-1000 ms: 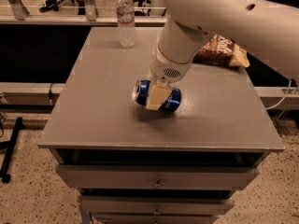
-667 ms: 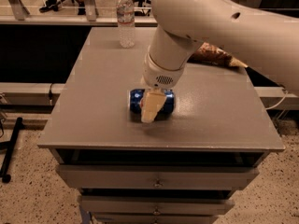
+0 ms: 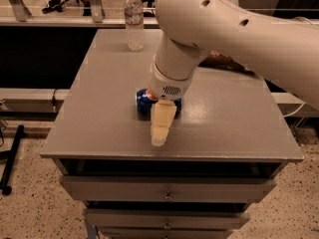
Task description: Knock pepsi can over
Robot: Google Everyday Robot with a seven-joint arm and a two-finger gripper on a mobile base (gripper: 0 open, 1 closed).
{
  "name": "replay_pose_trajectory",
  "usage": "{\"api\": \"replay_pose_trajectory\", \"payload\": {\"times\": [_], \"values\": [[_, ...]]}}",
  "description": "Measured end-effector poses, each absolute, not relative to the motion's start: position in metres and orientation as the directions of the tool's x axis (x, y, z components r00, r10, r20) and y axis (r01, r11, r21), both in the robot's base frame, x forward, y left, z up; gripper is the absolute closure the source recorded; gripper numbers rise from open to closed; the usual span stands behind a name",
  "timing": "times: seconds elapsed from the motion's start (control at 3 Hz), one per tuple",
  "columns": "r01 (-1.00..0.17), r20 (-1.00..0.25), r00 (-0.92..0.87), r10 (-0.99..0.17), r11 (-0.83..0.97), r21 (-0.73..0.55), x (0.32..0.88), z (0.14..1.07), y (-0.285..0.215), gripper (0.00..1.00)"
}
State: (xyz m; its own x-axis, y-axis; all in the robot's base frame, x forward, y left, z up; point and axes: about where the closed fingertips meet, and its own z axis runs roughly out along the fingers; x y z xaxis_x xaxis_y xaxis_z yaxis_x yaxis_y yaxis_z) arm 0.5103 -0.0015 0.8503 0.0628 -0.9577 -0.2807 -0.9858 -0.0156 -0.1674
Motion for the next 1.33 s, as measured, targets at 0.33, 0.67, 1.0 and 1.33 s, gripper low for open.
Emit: {"api": "replay_pose_trajectory", "payload": {"times": [0.33,0.67,1.0,1.33], "values": [[-0.988,-0.306,0.048,-0.951,-0.001,-0.153,0.510,0.850,-0.006,0.00],[-0.989,-0.384,-0.005,-0.923,0.061,-0.135,0.516,0.860,-0.025,0.00],[-0.985,-0.448,-0.048,-0.893,0.116,-0.126,0.522,0.873,-0.045,0.00],[-0.980,-0.511,-0.087,-0.855,0.165,-0.108,0.528,0.881,-0.062,0.00]]}}
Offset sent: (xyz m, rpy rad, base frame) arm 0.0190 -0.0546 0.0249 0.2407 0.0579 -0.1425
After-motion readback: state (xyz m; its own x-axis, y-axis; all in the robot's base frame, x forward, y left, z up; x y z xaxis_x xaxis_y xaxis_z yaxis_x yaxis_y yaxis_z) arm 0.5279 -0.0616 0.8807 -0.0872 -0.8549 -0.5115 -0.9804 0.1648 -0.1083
